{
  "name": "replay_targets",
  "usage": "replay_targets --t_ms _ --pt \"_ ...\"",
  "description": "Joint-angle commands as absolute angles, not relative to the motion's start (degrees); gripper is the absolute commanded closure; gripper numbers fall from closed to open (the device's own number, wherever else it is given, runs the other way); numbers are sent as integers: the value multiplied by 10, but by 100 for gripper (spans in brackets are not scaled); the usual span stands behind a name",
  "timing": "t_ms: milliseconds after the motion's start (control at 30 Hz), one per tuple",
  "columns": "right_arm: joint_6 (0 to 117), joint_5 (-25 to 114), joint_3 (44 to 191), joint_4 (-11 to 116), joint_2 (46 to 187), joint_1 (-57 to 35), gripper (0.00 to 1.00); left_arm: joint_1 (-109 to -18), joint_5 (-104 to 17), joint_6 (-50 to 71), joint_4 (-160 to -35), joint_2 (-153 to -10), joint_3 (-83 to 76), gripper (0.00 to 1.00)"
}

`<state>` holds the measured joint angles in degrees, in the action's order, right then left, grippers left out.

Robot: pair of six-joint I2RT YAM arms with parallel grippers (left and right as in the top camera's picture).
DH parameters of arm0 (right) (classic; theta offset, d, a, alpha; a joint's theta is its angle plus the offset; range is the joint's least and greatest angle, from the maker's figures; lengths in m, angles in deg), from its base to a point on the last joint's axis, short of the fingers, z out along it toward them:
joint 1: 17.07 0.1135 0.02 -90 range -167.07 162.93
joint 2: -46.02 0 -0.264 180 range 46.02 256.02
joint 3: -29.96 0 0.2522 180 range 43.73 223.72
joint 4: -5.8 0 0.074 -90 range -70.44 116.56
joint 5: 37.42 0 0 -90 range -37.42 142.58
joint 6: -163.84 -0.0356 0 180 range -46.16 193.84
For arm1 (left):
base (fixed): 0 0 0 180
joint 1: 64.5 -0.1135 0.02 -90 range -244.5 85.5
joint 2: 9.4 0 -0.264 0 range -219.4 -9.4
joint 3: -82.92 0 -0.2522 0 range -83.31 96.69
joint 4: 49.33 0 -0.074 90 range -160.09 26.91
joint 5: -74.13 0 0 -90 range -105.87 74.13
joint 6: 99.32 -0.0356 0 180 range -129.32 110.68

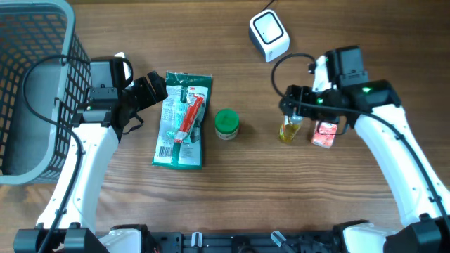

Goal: Scan the item barcode

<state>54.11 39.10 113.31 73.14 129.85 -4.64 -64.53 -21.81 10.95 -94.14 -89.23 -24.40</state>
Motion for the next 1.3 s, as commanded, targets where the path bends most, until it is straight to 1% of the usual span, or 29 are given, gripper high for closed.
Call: replay_targets --t_ms 0,100,200,333,367,633,667,767,1267 --pt "507 470 1134 737 1306 -11 7 -648 -225 106 -940 -885 -234 0" --pt "465 518 1134 750 1310 19 7 -648 -225 106 -940 -885 -234 0" --pt "446 555 1132 755 1316 38 7 -648 -225 106 -940 -885 -234 0" --pt "437 563 1112 745 1324 41 3 -648 -225 106 -940 -885 -234 0" --pt "437 567 1108 740 1329 41 0 -648 -225 106 -940 -885 -234 0" --pt "436 560 1107 731 1357 41 0 -648 -225 106 -940 -885 -234 0" --pt "436 560 1107 730 1357 41 6 -648 -225 106 -940 -885 -234 0" --pt "436 560 1107 732 1357 41 12 -648 -225 106 -940 -885 -234 0" --pt "436 560 1107 731 1357 41 12 -648 -225 106 -940 -885 -234 0"
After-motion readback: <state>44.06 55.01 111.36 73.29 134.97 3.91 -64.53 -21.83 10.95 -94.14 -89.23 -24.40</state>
